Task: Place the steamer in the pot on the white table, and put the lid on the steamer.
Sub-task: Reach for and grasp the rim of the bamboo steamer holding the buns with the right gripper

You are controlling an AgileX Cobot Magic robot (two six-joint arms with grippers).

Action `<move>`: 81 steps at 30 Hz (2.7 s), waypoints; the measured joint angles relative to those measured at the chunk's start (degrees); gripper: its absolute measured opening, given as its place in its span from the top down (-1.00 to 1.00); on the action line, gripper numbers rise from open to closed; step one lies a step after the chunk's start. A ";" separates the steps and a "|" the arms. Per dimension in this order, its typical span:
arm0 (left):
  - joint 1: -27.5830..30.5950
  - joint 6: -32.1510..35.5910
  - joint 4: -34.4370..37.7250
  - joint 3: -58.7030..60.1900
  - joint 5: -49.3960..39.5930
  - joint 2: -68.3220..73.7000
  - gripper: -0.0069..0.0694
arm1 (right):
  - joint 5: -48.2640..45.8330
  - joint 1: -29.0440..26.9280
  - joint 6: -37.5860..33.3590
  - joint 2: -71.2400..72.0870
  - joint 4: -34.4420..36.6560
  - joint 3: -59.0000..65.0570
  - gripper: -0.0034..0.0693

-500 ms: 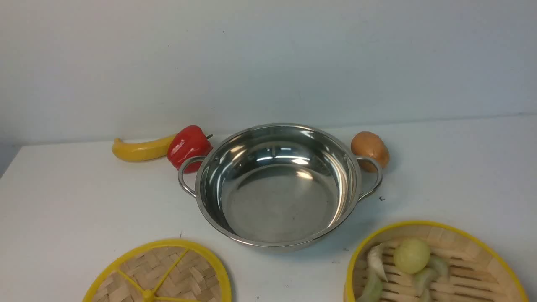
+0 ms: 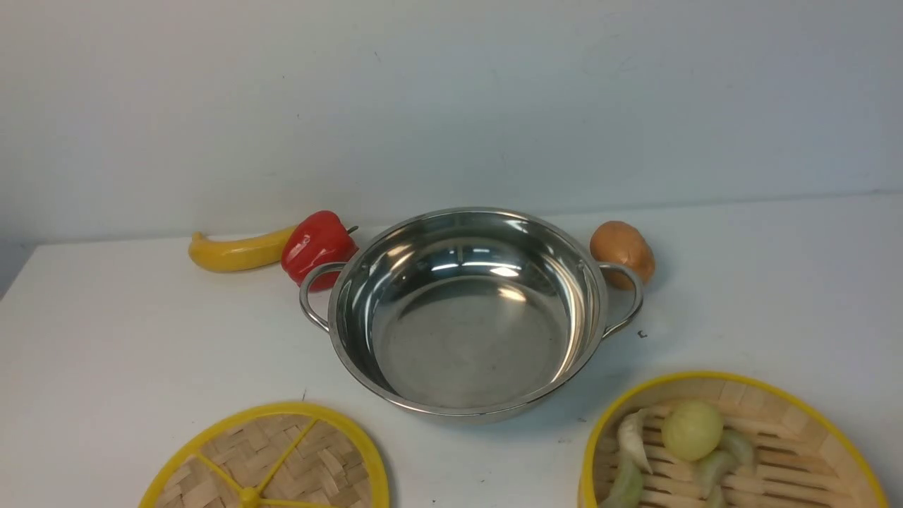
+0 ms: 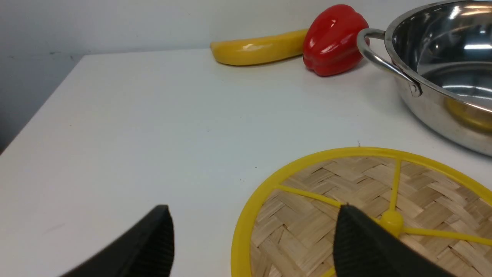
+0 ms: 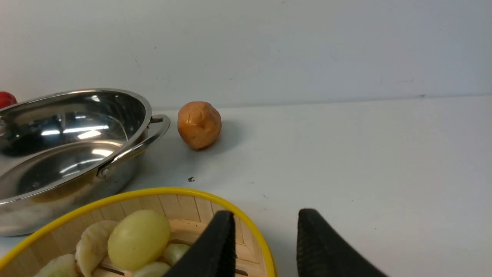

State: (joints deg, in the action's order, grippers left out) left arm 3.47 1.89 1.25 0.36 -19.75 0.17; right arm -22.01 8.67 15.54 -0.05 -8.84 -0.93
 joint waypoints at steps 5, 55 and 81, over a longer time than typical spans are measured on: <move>0.00 0.00 0.00 0.00 0.00 0.00 -0.53 | 0.00 0.00 0.00 0.00 0.00 0.00 0.24; 0.00 0.00 0.00 0.00 0.05 0.00 -0.53 | -38.24 0.00 -9.88 -10.07 37.26 -31.42 0.24; 0.00 -0.22 0.00 0.00 0.05 0.00 -0.53 | -27.38 0.00 -21.03 -71.87 10.42 -37.43 -0.01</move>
State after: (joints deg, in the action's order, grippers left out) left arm 3.47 1.66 1.25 0.36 -19.71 0.17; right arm -49.39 8.67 -5.49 -71.92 1.58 -38.36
